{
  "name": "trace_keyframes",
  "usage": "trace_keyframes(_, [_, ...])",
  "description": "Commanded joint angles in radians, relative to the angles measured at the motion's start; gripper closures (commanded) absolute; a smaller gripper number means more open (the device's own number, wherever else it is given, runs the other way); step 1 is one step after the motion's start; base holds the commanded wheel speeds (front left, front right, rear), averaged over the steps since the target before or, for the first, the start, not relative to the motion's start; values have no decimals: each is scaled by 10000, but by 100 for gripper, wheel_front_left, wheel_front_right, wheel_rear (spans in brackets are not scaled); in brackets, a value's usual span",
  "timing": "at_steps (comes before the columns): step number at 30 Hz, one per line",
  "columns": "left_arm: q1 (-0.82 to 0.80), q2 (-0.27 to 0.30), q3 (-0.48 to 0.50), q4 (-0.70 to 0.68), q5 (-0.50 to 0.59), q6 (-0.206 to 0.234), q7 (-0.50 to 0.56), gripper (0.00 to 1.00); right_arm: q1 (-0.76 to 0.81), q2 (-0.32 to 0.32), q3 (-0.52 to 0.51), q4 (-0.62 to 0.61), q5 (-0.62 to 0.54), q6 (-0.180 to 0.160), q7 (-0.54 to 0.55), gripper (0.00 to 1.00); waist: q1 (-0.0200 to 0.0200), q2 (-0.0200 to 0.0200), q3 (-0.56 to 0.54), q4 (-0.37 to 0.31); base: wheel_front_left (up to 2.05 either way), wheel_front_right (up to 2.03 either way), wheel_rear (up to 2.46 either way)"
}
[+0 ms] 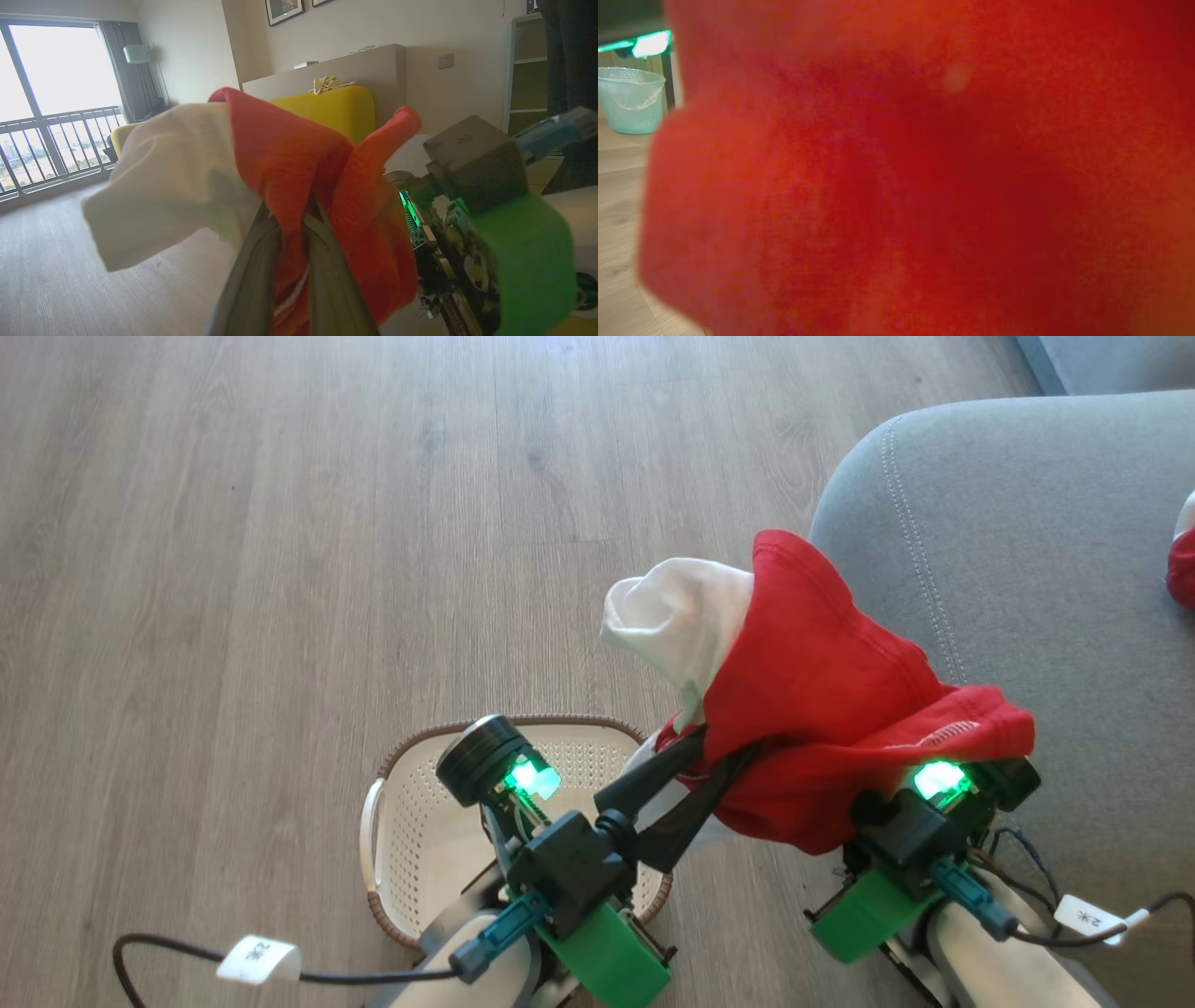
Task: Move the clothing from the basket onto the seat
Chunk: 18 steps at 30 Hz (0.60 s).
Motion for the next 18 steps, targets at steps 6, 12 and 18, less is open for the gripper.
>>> trace_keyframes(6, [-334,-68,258,-239,-67,-8,-95,100,-259,199,-87,-592,360,-4,-65,100,0,-1,16,-11,0,0,0])
trace_keyframes(12, [-321,-68,402,-255,-45,-9,-95,16,-181,327,-233,-853,707,-4,-65,100,0,-1,21,-60,0,0,0])
trace_keyframes(18, [-275,-68,544,-176,15,-9,-95,0,-75,485,-484,-1086,1031,-4,-65,100,0,-1,14,-93,0,0,0])
